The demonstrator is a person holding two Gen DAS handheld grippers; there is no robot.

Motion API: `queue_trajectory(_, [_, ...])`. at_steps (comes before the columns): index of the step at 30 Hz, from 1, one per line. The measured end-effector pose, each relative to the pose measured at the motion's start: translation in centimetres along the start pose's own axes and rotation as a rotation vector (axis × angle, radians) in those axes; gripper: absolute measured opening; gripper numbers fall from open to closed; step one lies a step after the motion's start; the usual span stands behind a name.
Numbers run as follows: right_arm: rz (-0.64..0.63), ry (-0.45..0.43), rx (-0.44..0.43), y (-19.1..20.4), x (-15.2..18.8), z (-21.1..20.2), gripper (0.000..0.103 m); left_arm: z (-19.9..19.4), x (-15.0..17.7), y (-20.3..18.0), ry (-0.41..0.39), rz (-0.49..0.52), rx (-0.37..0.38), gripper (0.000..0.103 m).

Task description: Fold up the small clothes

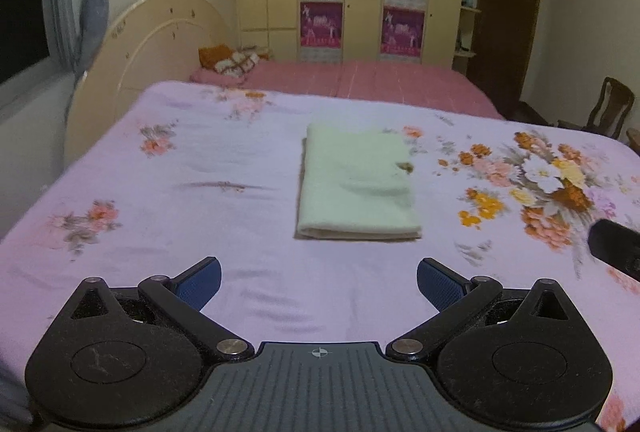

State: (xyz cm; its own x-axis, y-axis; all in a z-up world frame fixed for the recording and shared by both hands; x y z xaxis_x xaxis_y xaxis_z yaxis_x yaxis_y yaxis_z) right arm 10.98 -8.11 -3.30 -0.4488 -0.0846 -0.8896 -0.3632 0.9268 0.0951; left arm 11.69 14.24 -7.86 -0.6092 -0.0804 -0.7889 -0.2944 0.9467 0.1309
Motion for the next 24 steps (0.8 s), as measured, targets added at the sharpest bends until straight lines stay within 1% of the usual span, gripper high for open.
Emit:
queue_trajectory(2, [-0.014, -0.028, -0.019, 0.6, -0.1, -2.0, 0.101, -2.5, 0.3, 0.2, -0.025, 0.013, -0.003, 0.103])
queue_trajectory(4, [-0.025, -0.044, -0.012, 0.9, 0.0, -3.3, 0.101, -4.6, 0.7, 0.4, -0.048, 0.018, -0.001, 0.103])
queue_trajectory(10, [-0.021, -0.074, -0.026, 1.2, 0.1, -6.3, 0.102, -8.3, 1.3, 1.1, -0.061, -0.011, 0.008, 0.103])
queue_trajectory(16, [-0.012, -0.098, -0.025, 1.4, 0.2, -7.7, 0.102, -10.3, 1.5, 1.4, -0.078, -0.014, 0.007, 0.103])
queue_trajectory(24, [0.002, -0.106, -0.005, 1.2, 0.5, -8.3, 0.102, -10.9, 1.7, 1.4, -0.075, -0.013, 0.000, 0.103])
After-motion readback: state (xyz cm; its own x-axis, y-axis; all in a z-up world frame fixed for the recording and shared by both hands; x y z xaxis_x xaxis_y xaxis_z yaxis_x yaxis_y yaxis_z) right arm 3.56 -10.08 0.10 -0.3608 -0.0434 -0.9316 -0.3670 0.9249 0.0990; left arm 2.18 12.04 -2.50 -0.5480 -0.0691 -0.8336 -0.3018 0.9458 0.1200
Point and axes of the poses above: each gripper's, at about its wrist camera, not at the fingertips, and z roughly the way its jaws point, y to its left, x to its underside, the point moved 7 cm from there along z, roughly the way its jaws point, and after that the axes turned 10 degrees about -x, right-handed, at the moved point
